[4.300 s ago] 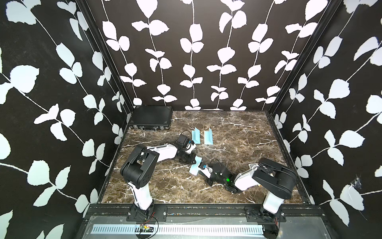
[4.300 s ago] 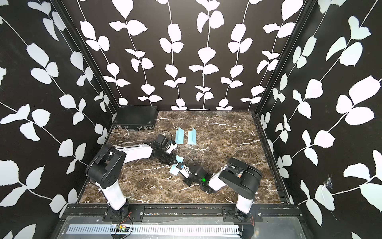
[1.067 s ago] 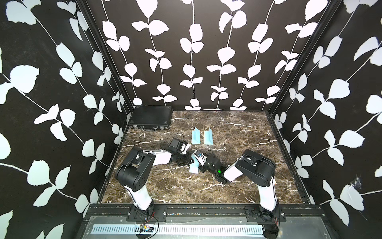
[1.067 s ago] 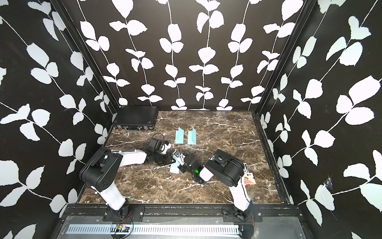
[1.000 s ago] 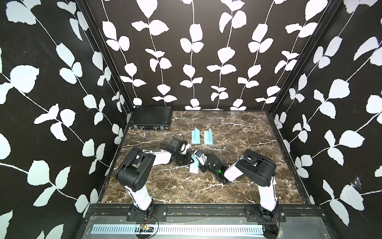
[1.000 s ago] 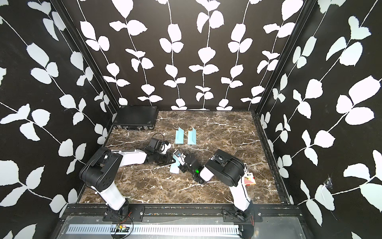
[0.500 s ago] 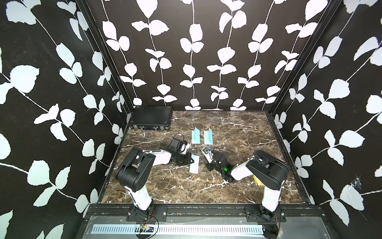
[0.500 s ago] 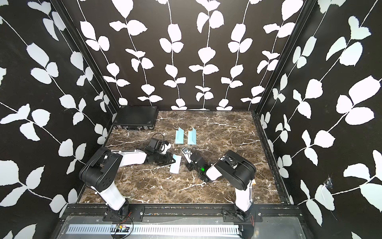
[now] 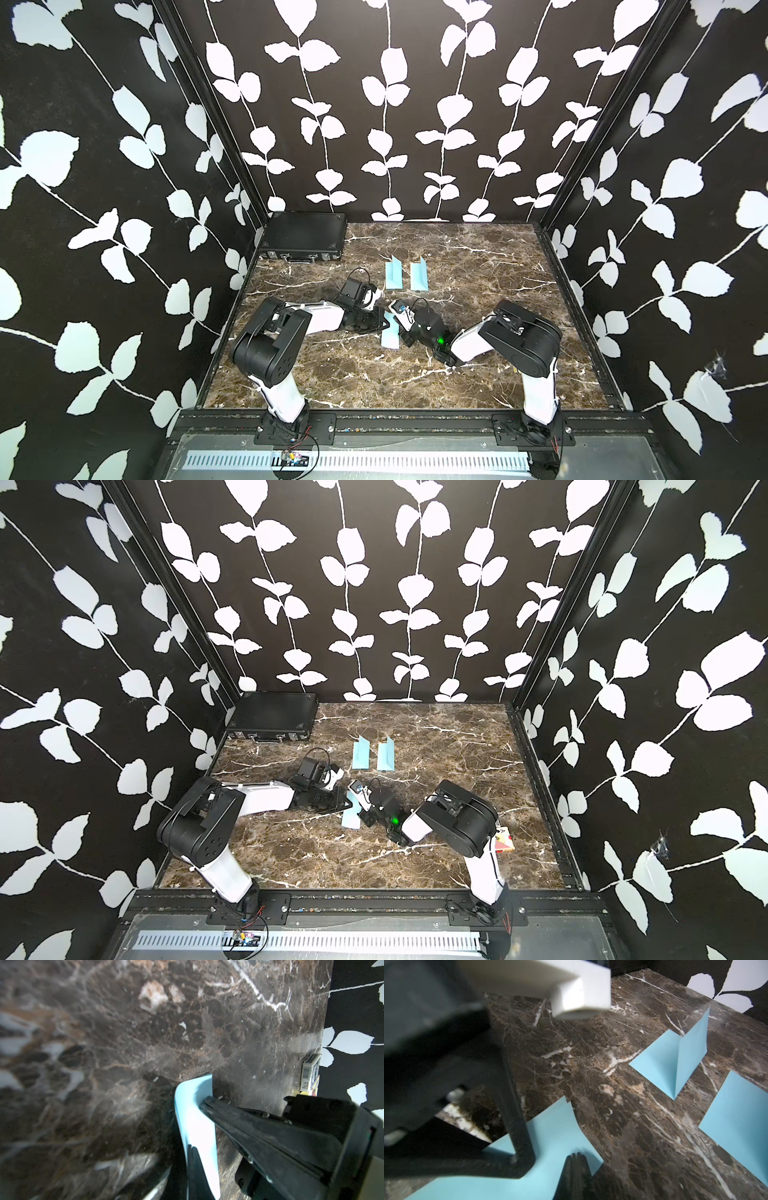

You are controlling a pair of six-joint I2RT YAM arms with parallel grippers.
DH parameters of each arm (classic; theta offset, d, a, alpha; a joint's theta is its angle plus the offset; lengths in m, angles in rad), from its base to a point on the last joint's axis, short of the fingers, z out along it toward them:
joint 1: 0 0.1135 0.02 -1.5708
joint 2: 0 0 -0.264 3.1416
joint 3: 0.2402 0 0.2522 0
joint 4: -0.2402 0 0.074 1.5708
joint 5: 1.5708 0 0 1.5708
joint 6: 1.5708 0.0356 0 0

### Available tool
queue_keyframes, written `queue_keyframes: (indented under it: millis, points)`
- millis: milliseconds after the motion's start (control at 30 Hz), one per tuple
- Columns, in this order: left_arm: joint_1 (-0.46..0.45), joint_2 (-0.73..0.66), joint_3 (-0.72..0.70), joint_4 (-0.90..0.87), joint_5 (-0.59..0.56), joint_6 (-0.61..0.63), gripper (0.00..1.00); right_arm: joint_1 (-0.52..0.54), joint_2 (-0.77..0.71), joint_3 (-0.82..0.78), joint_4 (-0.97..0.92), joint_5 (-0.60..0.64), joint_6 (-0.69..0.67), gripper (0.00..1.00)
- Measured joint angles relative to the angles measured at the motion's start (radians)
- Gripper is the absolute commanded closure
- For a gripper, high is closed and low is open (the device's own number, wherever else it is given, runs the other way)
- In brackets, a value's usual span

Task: Fold the square paper along the opposite sides
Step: Smooth out the paper at the center of the board.

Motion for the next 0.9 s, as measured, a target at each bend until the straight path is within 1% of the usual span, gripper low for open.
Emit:
queue_keyframes:
  millis: [233,467,533,633,700,767,900]
  points:
    - [0.0,0.0,0.0,0.0,0.0,0.0,1.0,-0.026,0.029,-0.001,0.055,0.001,-0.006,1.0]
    - [0.0,-0.002,0.0,0.0,-0.002,0.0,1.0,-0.065,0.026,-0.014,0.066,0.023,-0.006,1.0]
    - [0.0,-0.003,0.0,-0.002,-0.007,0.0,1.0,-0.073,0.014,-0.021,0.054,0.025,-0.006,1.0]
    - [0.001,-0.011,0.0,-0.019,-0.016,-0.008,1.0,-0.077,-0.043,-0.023,-0.047,0.018,0.013,1.0]
    - [0.001,-0.016,0.0,-0.021,-0.023,-0.031,1.0,-0.069,-0.089,-0.022,-0.112,0.014,0.037,1.0]
    - [0.001,-0.018,-0.011,0.005,-0.024,-0.082,1.0,-0.045,-0.121,-0.018,-0.125,0.034,0.07,1.0]
    - [-0.006,-0.024,-0.063,0.111,-0.026,-0.206,1.0,0.053,-0.126,0.004,-0.101,0.103,0.111,1.0]
